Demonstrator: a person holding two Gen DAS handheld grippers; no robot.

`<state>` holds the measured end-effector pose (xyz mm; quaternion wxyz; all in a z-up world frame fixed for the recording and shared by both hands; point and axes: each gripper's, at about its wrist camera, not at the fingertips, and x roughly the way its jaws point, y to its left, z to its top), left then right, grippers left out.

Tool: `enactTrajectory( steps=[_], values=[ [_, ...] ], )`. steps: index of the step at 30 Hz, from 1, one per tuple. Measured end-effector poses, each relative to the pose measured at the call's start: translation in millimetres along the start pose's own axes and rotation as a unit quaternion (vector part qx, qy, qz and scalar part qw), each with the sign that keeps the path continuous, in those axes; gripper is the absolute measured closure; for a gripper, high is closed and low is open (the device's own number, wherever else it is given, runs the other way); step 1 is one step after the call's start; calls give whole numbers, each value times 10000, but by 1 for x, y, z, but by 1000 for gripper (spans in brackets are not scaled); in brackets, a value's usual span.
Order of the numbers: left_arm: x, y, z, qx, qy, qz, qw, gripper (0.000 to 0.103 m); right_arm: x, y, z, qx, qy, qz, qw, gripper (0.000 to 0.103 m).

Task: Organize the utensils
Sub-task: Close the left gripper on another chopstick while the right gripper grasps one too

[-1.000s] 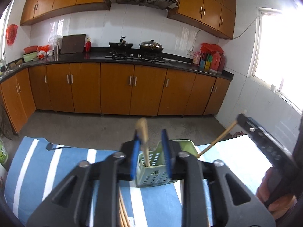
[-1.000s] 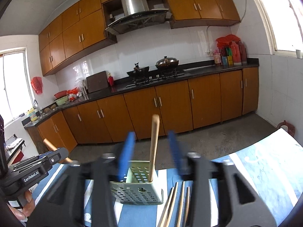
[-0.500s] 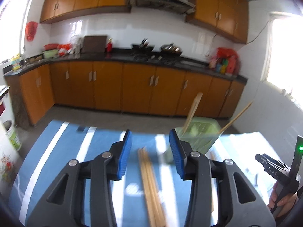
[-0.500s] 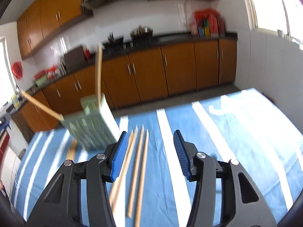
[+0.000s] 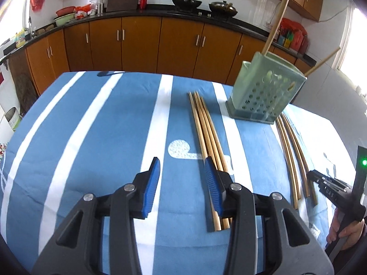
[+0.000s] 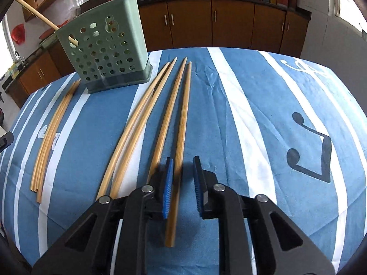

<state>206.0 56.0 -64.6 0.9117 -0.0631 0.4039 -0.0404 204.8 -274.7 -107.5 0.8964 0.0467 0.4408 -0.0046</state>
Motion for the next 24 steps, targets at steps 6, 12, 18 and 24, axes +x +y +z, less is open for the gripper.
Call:
enactTrajectory(
  steps=[6,12,18,24],
  values=[
    [21,-19,-5,178,263,-151,9994,73,1,-34,3,711,7,-253,9971,95],
    [43,-32,-15,361,559,-117,9977,85,0,-31,0,495,-41,-335,9982,95],
    [49,-36,-17,414,586,15,9974,94,0,-32,-1,472,-47,-314,9984,95],
    [52,-18,-10,254,469,363,9979,95,1,-29,0,340,-63,-151,9993,95]
  ],
)
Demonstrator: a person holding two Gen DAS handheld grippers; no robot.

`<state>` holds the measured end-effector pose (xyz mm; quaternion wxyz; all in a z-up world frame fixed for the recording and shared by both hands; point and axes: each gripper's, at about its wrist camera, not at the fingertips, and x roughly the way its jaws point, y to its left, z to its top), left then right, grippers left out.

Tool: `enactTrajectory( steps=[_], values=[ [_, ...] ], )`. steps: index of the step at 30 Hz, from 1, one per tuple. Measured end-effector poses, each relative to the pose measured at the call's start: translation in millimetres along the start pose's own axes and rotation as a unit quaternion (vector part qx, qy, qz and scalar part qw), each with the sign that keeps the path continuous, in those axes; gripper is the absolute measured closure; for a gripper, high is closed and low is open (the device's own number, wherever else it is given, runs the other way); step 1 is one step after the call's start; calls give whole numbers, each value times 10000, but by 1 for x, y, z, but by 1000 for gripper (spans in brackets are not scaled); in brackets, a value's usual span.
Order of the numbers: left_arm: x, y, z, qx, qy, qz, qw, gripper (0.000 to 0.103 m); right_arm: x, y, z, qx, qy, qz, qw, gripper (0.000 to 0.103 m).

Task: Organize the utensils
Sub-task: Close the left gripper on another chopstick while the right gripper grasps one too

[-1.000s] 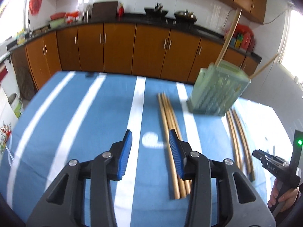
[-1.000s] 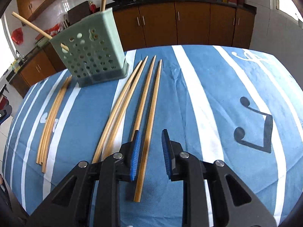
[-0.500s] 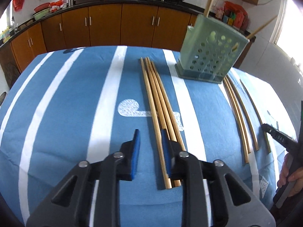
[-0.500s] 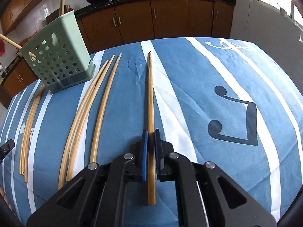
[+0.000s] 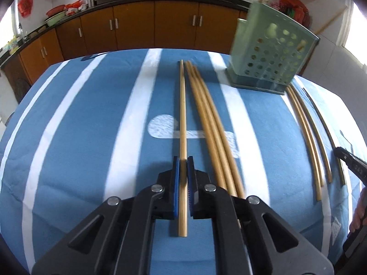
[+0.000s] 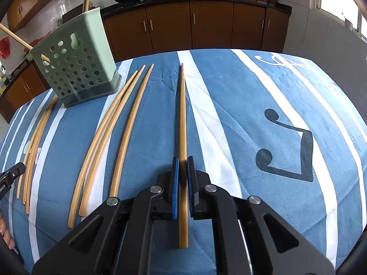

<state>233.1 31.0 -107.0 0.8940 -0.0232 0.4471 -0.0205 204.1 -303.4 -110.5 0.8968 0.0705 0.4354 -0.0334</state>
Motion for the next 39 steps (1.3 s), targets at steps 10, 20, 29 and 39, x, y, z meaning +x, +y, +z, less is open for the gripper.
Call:
enactTrajectory(
  steps=[10,20,29,39],
  values=[
    [0,41,7,-342,-147,51,9993,94,0,3,-4,-78,-136,83,9998,95],
    [1,41,6,-343,-189,-16,9992,91,-1,3,-4,-97,-155,62,9998,95],
    [-5,33,-2,-12,-144,129,9998,91,-8,4,-13,-172,-148,44,9997,95],
    [-16,36,-4,29,-67,113,9999,95,-30,-3,-12,-109,-385,173,9991,95]
  ],
)
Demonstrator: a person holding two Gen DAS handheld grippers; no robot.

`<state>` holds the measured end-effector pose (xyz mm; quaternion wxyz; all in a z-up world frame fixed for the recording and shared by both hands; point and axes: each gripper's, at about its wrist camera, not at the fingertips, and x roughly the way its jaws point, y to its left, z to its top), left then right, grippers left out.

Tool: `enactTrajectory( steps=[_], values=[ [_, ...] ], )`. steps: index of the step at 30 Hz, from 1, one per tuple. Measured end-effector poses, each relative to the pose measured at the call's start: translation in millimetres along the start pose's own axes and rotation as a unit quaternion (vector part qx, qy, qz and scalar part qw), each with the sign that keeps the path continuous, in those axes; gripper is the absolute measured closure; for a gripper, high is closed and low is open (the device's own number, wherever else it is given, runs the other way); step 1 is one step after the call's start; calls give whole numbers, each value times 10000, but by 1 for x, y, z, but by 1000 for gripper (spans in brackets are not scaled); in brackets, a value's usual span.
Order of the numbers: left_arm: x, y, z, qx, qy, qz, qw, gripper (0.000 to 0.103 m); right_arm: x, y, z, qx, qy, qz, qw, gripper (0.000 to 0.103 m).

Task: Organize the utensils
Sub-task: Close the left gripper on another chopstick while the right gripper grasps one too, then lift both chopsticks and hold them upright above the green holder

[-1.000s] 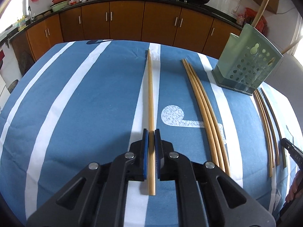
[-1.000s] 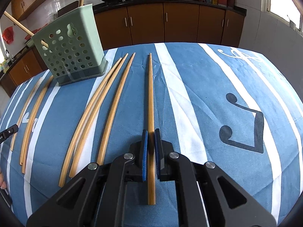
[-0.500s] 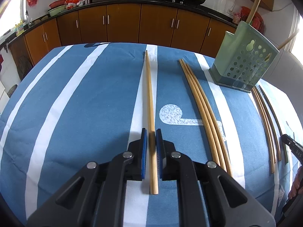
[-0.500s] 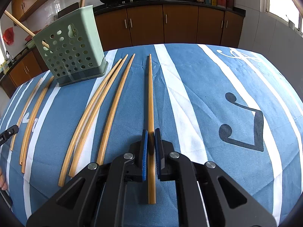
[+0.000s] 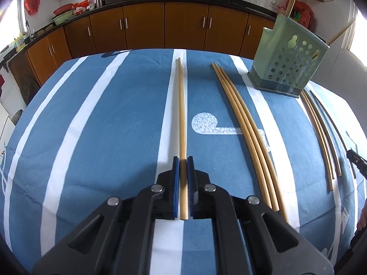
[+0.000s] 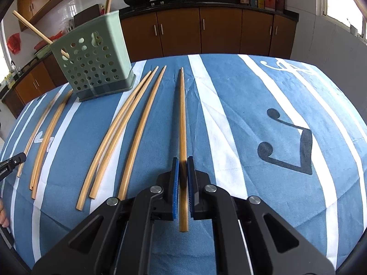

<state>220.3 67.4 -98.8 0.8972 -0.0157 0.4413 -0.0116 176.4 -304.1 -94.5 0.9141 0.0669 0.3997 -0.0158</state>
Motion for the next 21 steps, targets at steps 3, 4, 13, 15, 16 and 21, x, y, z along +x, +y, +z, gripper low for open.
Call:
enactTrajectory(
  steps=[3,4,13,15,16,21],
  values=[
    [-17,2,5,-2,-198,-28,9998,95,-22,-6,10,83,-333,18,9994,95],
    [-23,3,8,-4,-264,-40,9996,95,-31,-8,15,110,-473,16,9988,95],
    [-84,5,38,-100,-1127,-175,9934,96,-72,-17,41,315,-1193,60,9923,95],
    [-96,6,44,-148,-1305,-219,9911,96,-78,-18,44,328,-1296,76,9910,95],
    [-102,6,47,-174,-1395,-242,9898,96,-80,-17,47,326,-1349,81,9903,95],
    [-117,5,58,-199,-1635,-292,9859,96,-88,-16,55,333,-1503,108,9880,95]
  ],
)
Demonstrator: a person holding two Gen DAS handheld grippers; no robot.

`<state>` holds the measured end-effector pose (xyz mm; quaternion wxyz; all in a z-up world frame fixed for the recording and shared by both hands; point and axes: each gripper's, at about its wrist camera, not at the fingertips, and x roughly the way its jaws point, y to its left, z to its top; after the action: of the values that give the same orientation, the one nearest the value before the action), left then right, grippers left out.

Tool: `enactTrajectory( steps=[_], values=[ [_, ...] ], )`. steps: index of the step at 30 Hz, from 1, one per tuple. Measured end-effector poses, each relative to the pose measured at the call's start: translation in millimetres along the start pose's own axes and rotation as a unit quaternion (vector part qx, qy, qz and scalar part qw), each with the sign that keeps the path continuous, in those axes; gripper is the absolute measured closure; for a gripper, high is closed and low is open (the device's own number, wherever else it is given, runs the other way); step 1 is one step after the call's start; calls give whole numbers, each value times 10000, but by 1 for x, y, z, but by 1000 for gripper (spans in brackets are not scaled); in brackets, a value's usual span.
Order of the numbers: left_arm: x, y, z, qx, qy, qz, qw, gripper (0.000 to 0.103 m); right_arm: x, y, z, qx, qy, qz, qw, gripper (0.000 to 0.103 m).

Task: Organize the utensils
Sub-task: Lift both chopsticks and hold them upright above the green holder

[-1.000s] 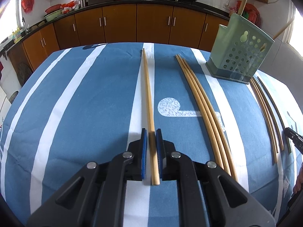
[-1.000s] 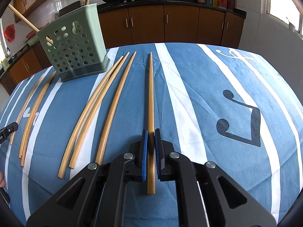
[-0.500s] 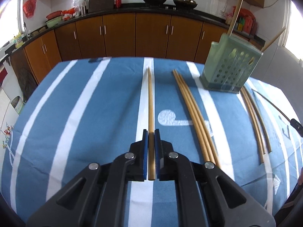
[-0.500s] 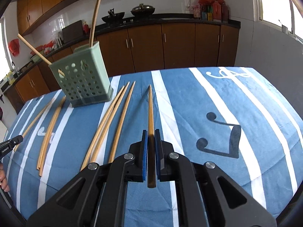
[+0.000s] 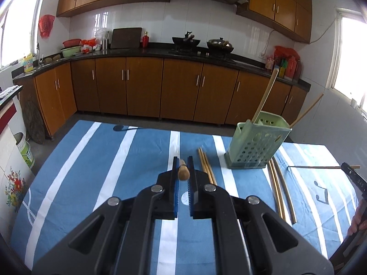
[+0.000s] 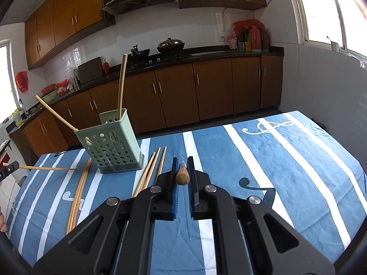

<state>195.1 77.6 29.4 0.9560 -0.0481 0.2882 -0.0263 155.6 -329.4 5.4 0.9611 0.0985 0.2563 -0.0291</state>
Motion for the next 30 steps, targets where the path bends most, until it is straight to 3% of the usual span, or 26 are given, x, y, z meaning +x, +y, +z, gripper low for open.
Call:
enactTrajectory(
  steps=[13,26,30],
  values=[
    [-26,-23,32,442,-359,-143,9983,96,-14,15,38,-121,-363,178,9991,95],
    [-71,-87,72,817,-715,-1082,9882,96,-50,46,85,-80,-1010,884,9909,95],
    [-79,-103,86,806,-880,-1220,9853,96,-55,57,98,-110,-1206,1044,9871,95]
  ],
)
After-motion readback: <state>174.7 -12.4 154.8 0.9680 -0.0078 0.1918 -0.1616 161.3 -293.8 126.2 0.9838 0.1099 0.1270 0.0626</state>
